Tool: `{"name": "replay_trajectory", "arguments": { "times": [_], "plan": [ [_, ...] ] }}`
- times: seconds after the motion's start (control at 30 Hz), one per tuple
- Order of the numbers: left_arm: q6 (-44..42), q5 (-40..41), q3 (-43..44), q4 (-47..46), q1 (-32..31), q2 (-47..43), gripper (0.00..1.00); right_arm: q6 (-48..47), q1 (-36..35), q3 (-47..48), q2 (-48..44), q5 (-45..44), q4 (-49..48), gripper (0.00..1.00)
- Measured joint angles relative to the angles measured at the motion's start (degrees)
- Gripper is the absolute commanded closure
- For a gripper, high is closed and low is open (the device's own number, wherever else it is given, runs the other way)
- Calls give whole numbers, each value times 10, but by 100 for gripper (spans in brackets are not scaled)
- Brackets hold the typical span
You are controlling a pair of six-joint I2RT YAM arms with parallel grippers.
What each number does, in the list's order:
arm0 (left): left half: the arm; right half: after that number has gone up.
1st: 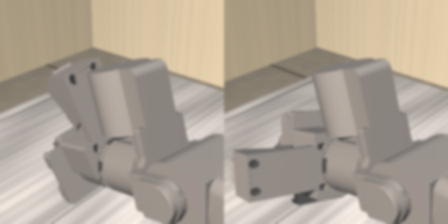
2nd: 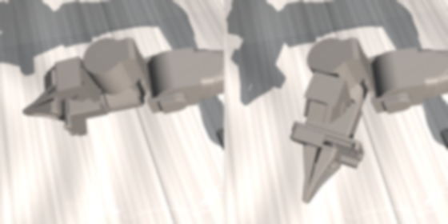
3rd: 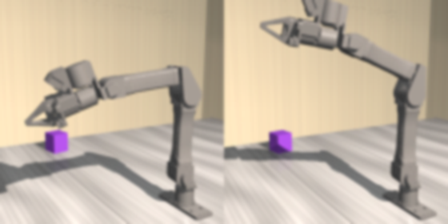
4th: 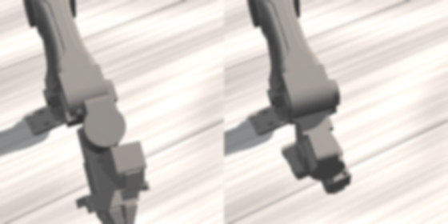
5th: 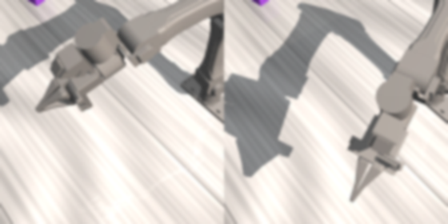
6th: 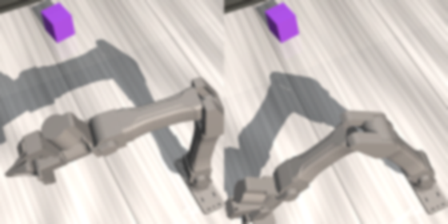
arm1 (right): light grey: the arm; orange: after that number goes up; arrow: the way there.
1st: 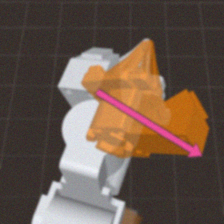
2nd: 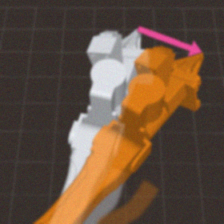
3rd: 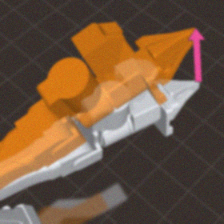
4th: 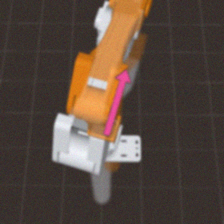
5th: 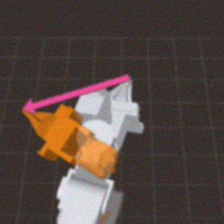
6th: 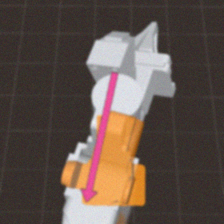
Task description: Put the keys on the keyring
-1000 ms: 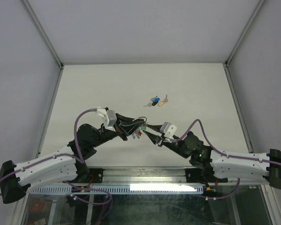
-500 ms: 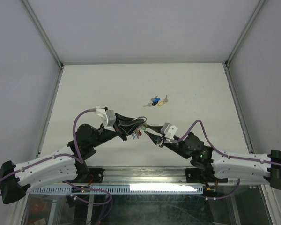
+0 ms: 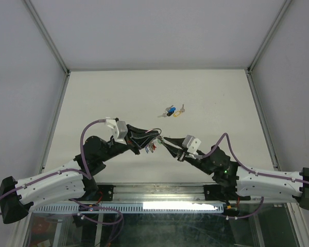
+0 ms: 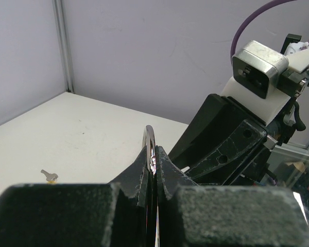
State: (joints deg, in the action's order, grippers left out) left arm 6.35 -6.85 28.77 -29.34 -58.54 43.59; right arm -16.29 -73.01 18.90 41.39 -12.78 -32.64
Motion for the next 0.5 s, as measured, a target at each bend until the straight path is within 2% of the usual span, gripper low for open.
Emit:
{"name": "replay_trajectory", "arguments": {
  "times": [0.17,0.5],
  "plan": [
    [0,-7,0,0,0,0,100,-4,0,0,-3,2,4,74],
    [0,-8,0,0,0,0,100,-6,0,0,7,14,5,82]
  ]
}}
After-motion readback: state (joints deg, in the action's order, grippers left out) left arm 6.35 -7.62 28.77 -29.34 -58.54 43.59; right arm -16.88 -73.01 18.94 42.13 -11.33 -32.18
